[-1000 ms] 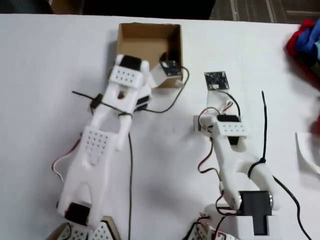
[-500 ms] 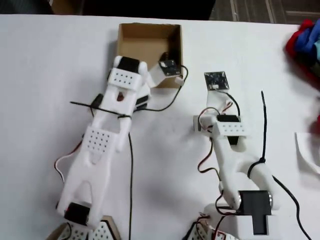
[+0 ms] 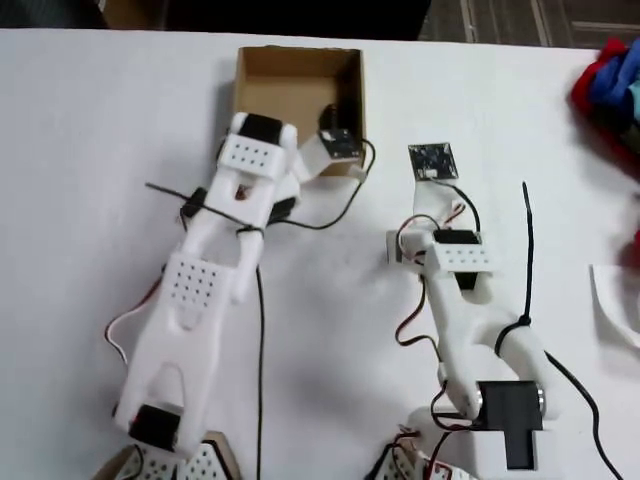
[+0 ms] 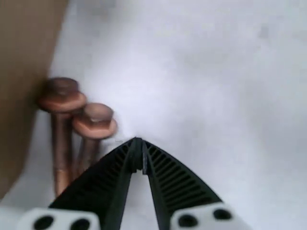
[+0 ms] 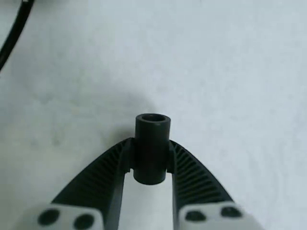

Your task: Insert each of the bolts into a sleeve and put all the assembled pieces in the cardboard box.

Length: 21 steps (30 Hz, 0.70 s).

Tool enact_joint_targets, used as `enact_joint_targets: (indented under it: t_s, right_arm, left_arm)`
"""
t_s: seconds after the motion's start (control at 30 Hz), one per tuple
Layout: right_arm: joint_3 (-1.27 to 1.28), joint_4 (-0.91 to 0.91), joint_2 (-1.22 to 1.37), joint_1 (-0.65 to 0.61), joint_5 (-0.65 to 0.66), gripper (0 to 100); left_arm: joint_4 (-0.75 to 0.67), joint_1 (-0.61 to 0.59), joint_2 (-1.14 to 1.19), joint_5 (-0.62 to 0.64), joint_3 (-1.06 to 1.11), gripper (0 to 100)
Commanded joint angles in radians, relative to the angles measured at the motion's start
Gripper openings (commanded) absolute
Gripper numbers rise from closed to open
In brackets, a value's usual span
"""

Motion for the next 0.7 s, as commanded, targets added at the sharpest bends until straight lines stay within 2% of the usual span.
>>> enact_joint_targets:
  t_s: [0.0,0.13,0.33,0.4,0.57,0.67]
  right_arm:
    - [-0.008,-0.019,-0.062,-0.002,-0.008,1.9]
    - [-0.008,-0.021,-0.062,-0.002,-0.008,1.9]
    - [-0.008,-0.021,-0.062,-0.002,-0.008,1.9]
    - [-0.008,-0.021,-0.062,-0.002,-0.008,1.9]
    - [-0.008,-0.021,-0.062,-0.002,-0.006,1.9]
    - [-0.008,-0.021,-0.062,-0.002,-0.005,1.9]
  left_arm:
    - [0.017,0.057,-0.161,0.005,0.2,2]
    - [-0.002,0.1,-0.336,-0.003,0.383,2]
    - [-0.094,0.012,-0.371,-0.003,0.354,3]
    - [-0.1,-0.021,-0.345,-0.003,0.323,7]
    - [-0.098,-0.074,-0.272,-0.003,0.202,27]
    - [-0.143,-0.083,-0.222,-0.005,0.11,27]
